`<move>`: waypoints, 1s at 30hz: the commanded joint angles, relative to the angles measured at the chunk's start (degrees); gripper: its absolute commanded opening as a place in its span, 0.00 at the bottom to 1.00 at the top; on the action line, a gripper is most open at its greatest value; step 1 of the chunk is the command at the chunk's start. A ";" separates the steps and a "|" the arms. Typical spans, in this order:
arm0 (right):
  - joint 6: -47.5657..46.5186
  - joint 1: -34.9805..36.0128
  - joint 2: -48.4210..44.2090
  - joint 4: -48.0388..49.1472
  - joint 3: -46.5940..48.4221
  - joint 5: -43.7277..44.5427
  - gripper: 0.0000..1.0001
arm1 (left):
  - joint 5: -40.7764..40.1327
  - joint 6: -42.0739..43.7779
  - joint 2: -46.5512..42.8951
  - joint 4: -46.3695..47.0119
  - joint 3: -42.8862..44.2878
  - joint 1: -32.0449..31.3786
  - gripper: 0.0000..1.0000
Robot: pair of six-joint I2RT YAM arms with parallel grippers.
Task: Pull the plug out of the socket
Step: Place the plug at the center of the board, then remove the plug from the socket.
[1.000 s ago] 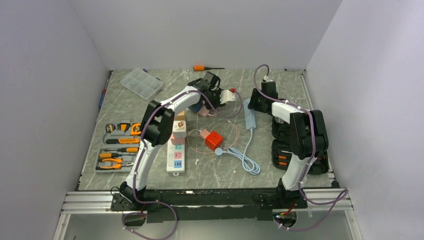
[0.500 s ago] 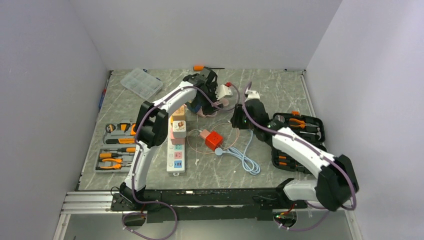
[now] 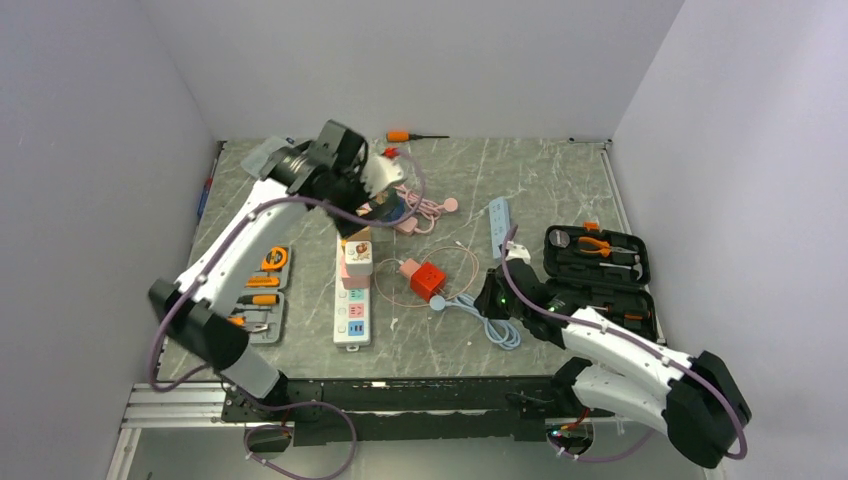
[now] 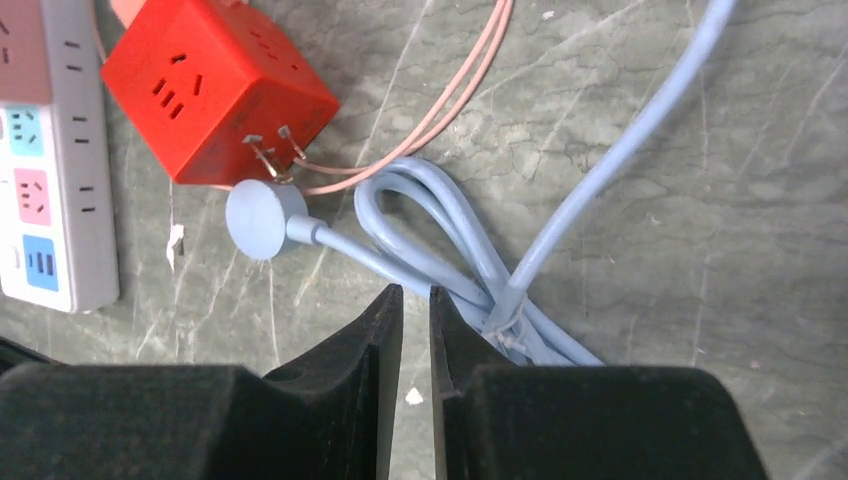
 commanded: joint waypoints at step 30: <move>9.91 -3.59 -3.95 -17.33 12.78 6.26 0.16 | 2.02 -6.39 -25.44 3.73 -27.37 6.33 0.99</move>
